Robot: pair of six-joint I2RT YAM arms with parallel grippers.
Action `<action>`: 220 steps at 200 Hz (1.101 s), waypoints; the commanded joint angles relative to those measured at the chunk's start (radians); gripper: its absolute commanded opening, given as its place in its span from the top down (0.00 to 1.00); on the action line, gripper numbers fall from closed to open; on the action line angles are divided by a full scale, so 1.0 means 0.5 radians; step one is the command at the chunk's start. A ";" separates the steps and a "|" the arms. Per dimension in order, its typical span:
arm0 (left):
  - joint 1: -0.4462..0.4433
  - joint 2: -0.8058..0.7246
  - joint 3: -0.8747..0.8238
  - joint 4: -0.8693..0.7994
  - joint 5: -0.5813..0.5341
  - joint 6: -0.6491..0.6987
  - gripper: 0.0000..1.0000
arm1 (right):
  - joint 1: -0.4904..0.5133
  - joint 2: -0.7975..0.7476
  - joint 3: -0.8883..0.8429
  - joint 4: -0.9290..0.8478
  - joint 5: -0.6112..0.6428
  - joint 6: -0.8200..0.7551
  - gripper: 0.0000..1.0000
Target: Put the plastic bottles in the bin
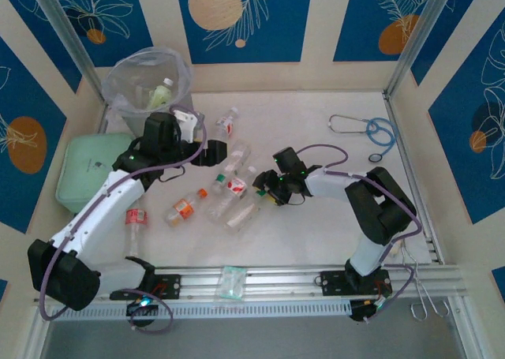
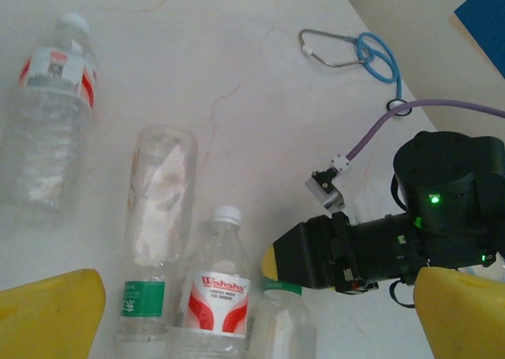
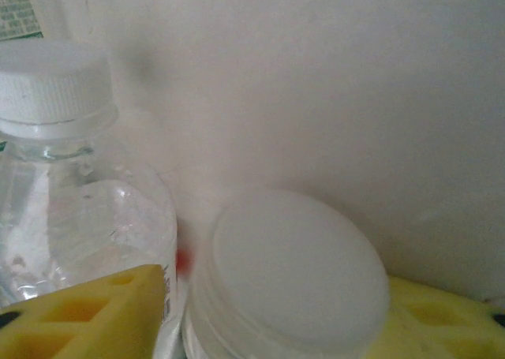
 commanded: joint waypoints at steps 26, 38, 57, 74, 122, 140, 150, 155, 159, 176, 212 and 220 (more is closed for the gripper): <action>-0.030 -0.057 -0.034 0.125 0.030 -0.082 0.00 | -0.009 -0.082 0.026 0.028 0.065 -0.074 0.51; -0.030 -0.045 -0.025 0.134 0.034 -0.087 0.00 | -0.030 -0.166 0.028 -0.073 0.093 -0.109 0.55; -0.036 -0.002 0.009 0.152 0.073 -0.097 0.00 | -0.077 -0.331 0.027 -0.255 0.121 -0.179 0.60; -0.056 0.065 0.086 0.137 0.098 -0.100 0.00 | -0.153 -0.507 0.020 -0.414 0.113 -0.265 0.62; -0.188 0.261 0.195 0.392 0.489 -0.180 0.00 | -0.608 -0.926 0.029 -0.536 -0.407 -0.839 0.72; -0.266 0.334 0.225 0.440 0.683 -0.096 0.01 | -0.711 -0.949 0.186 -0.713 -0.713 -1.164 0.75; -0.334 0.367 0.256 0.394 0.714 -0.001 0.00 | -0.703 -0.955 0.279 -0.844 -0.745 -1.352 0.79; -0.362 0.384 0.271 0.380 0.741 0.028 0.00 | -0.696 -0.964 0.309 -0.883 -0.758 -1.426 0.81; -0.379 0.398 0.277 0.383 0.773 0.039 0.00 | -0.692 -0.974 0.324 -0.895 -0.779 -1.474 0.83; -0.431 0.466 0.260 0.479 0.926 -0.009 0.00 | -0.713 -1.035 0.315 -0.804 -0.961 -1.551 0.85; -0.479 0.544 0.116 0.847 1.137 -0.162 0.00 | -0.744 -1.082 0.262 -0.509 -1.271 -1.460 0.86; -0.491 0.560 0.105 0.883 1.141 -0.176 0.00 | -0.736 -1.079 0.264 -0.475 -1.287 -1.441 0.87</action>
